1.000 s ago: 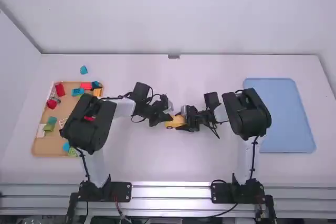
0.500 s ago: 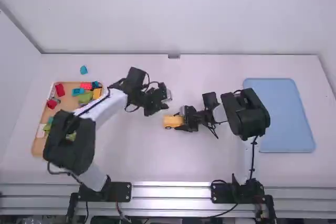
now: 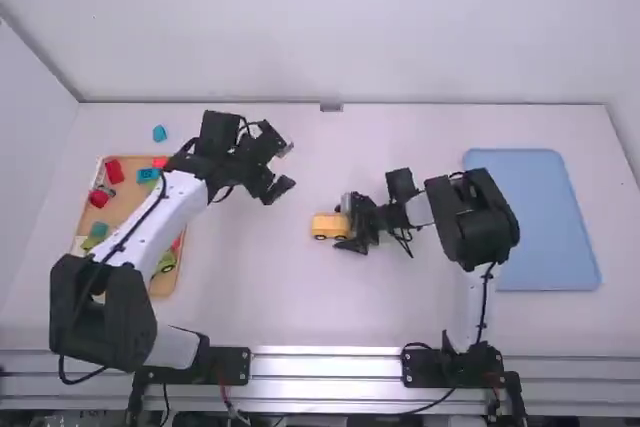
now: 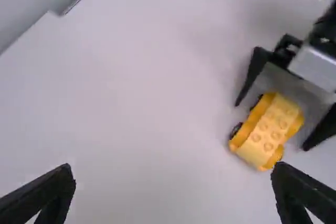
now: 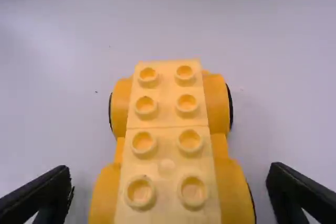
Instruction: Assemble lego blocks to make yellow taxi
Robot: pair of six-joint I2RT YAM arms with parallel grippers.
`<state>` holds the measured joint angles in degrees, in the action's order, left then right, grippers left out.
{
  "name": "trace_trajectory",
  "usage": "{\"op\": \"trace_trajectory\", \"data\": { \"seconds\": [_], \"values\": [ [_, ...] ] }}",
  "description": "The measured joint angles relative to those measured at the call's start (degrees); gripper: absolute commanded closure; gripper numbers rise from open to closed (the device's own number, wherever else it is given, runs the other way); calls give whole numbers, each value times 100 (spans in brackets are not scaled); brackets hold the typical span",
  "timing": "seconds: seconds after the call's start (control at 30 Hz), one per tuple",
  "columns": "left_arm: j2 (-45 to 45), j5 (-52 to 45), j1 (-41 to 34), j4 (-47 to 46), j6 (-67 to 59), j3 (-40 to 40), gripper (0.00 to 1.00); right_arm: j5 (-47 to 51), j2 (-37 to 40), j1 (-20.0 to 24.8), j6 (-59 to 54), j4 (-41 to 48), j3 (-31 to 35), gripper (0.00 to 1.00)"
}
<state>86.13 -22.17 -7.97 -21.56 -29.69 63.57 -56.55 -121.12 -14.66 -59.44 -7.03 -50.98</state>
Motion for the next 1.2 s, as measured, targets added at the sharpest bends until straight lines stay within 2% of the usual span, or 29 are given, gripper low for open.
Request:
{"op": "trace_trajectory", "data": {
  "seconds": [0.17, 0.3, 0.43, 0.53, 0.6, 0.67, 0.73, 0.8, 0.93, 1.0, 1.03, 1.17, 1.2],
  "values": [
    [-76, 855, 378, 142, 1132, 0, 1, 1156, 988, 190, 87, 1910, -133, 2],
    [-208, 1775, 706, -35, 2114, 0, 1, 1816, 1943, 363, 81, 2568, -208, 2],
    [-225, 2616, 1014, -310, 2999, 0, 1, 2028, 2378, 487, 83, 2625, -254, 2],
    [-225, 2830, 1224, -376, 3270, 22, 1, 2120, 2413, 520, 85, 2540, -251, 2],
    [-195, 2841, 1471, -831, 3390, 216, 1, 2162, 2411, 518, 83, 2457, -251, 2],
    [-7, 2767, 1816, -1484, 3423, 756, 1, 2186, 2411, 516, 85, 2365, -251, 2],
    [170, 2723, 1980, -1764, 3386, 1141, 1, 2190, 2413, 490, 87, 2341, -251, 2],
    [623, 2704, 2205, -2212, 3254, 1886, 1, 2223, 2413, 407, 81, 2321, -251, 2],
    [1392, 2573, 2297, -2826, 2822, 2756, 0, 2229, 2411, 256, 85, 2328, -251, 2],
    [1834, 2426, 2297, -3014, 2583, 3069, 11, 2271, 2413, 184, 87, 2328, -251, 2],
    [2103, 2356, 2295, -3101, 2474, 3202, 23, 2306, 2411, 144, 81, 2323, -251, 2],
    [2747, 2236, 2286, -3099, 2282, 3281, 43, 2441, 2411, 39, 76, 2326, -251, 2],
    [2865, 2218, 2284, -3064, 2249, 3281, 45, 2481, 2413, 9, 85, 2330, -251, 2]
  ]
}}
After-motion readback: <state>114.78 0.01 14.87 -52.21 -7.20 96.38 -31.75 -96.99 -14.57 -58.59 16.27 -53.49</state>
